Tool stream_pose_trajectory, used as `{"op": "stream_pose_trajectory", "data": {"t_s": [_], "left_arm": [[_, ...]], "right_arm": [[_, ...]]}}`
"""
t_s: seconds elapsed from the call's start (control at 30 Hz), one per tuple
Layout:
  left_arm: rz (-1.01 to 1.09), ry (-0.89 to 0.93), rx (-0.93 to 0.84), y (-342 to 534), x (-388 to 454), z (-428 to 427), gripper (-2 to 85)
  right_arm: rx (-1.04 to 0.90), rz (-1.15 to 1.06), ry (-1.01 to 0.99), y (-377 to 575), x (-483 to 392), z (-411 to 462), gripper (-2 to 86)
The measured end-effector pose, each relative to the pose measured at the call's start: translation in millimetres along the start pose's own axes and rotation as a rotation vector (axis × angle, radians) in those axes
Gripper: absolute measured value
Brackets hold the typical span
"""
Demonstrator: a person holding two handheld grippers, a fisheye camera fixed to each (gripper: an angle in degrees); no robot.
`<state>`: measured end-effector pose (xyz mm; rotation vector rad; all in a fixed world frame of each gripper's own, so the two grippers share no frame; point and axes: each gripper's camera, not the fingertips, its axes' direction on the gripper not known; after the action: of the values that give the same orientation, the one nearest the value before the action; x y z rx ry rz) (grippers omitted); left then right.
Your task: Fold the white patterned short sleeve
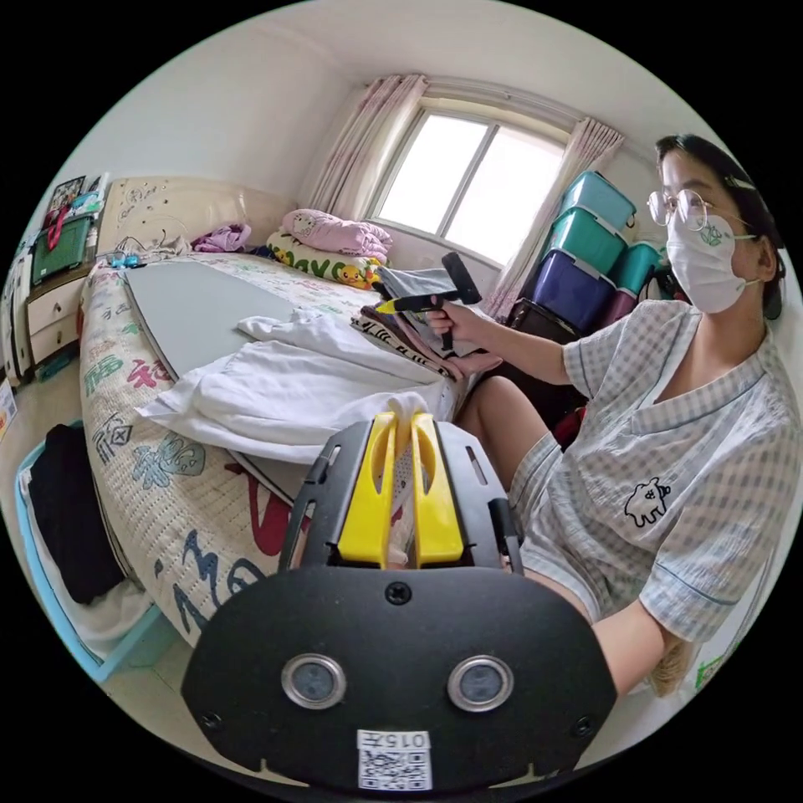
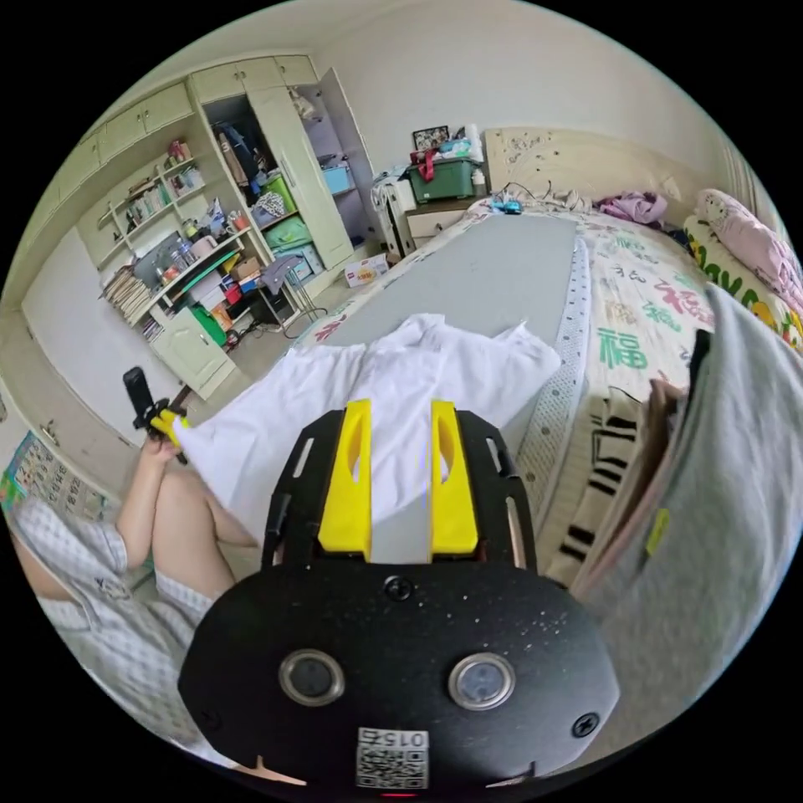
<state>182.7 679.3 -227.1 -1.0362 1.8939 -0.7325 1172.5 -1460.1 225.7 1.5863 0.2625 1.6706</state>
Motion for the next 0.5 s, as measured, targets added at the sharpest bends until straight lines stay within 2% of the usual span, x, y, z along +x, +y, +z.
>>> {"op": "stream_pose_trajectory", "data": {"t_s": [0.1, 0.17, 0.27, 0.37, 0.5], "left_arm": [[0.008, 0.006, 0.040, -4, 6, 0, 0.9], [0.014, -0.003, 0.054, -4, 12, 0, 0.9], [0.032, -0.041, 0.052, -3, 24, 0, 0.9], [0.044, -0.077, 0.050, 0, 34, -1, 0.9], [0.063, -0.141, 0.038, 5, 48, -2, 0.9]], "right_arm": [[-0.047, 0.050, -0.027, -48, 31, 50, 11.7], [-0.082, 0.118, 0.024, -75, 60, 85, 12.5], [-0.110, 0.143, -0.004, -92, 85, 103, 9.8], [-0.109, 0.134, -0.018, -92, 100, 93, 3.4], [-0.047, 0.044, -0.081, -83, 99, 49, 1.5]]}}
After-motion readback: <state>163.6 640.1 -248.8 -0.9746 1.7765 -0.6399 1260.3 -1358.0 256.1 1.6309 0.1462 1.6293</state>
